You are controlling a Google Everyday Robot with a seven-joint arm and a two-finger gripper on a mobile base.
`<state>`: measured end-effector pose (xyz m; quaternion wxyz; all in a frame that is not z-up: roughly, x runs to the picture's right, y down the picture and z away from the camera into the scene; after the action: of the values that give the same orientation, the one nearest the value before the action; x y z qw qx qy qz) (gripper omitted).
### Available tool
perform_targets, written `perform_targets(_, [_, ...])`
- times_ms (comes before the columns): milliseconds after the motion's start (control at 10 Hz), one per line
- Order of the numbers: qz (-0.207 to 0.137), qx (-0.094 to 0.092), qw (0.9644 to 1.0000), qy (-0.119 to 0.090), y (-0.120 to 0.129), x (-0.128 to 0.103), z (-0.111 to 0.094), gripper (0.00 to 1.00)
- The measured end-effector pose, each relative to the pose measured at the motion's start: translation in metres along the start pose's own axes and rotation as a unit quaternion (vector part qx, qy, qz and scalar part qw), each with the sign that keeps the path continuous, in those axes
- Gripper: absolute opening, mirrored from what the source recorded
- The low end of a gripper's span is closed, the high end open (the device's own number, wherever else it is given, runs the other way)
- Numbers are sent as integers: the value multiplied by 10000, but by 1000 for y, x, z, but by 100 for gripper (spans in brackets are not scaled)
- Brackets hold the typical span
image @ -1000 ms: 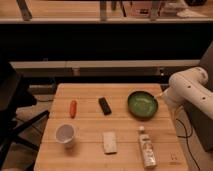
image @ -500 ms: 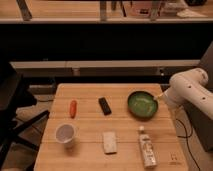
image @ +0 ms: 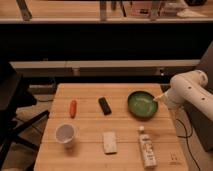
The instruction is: Pick up the ceramic bowl
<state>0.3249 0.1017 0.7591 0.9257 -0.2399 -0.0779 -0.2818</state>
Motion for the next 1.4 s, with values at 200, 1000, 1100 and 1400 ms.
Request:
perform_targets(200, [-97,-1,9999,-33,1,1,6,80])
perform_targets(1000, [-292,-68,9995,-132,1,8,33,80])
perform_targets(1100, [-305,-87,9994,-141,1,8,36,80])
perform_targets(1400, [-367,-152,9990,-188,1,8,53,80])
